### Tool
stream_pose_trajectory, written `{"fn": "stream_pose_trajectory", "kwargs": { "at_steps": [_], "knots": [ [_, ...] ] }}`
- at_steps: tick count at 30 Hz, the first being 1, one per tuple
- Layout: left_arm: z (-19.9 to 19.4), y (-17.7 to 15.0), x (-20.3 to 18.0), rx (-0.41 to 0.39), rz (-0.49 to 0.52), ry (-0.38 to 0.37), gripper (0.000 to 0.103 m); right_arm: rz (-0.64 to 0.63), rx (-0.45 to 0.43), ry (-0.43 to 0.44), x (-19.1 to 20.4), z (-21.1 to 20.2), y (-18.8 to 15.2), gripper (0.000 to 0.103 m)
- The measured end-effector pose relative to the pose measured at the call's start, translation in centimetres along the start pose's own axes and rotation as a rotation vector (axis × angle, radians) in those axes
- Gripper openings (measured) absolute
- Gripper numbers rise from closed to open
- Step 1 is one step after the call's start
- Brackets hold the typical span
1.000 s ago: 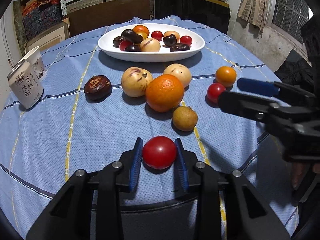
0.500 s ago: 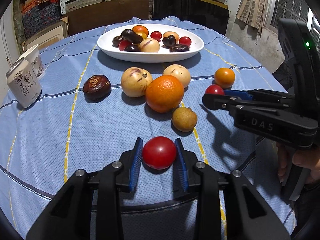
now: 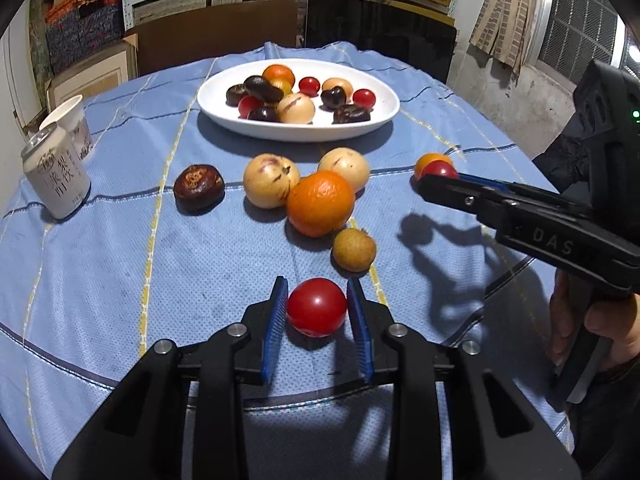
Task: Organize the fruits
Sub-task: 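Grasp a red cherry tomato with the left tool while the right tool grasps another, then carry both tomatoes over the white plate and open both tools to release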
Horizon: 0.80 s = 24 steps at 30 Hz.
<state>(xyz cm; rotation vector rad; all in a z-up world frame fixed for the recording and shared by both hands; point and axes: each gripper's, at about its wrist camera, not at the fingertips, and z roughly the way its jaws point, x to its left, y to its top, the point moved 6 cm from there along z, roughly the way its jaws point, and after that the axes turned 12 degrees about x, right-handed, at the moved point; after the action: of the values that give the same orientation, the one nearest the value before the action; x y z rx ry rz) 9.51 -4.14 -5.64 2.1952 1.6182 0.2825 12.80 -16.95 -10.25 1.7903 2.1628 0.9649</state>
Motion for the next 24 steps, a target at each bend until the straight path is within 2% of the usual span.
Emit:
{"fn": "stream_pose_trajectory", "kwargs": {
  "at_steps": [7, 15, 18, 24],
  "knots": [
    [1.8, -0.8, 0.2, 0.041, 0.01, 0.037, 0.031, -0.013, 0.005, -0.001, 0.3, 0.1, -0.1, 0.031],
    [2.0, -0.9, -0.1, 0.028, 0.033, 0.06, 0.028, -0.023, 0.021, -0.013, 0.6, 0.4, -0.3, 0.031],
    [1.5, -0.7, 0.0, 0.032, 0.019, 0.04, 0.028, -0.019, 0.01, -0.006, 0.5, 0.2, -0.2, 0.031],
    [-1.2, 1.4, 0.6, -0.018, 0.024, 0.04, 0.028, 0.003, -0.003, 0.005, 0.5, -0.4, 0.1, 0.031]
  ]
}}
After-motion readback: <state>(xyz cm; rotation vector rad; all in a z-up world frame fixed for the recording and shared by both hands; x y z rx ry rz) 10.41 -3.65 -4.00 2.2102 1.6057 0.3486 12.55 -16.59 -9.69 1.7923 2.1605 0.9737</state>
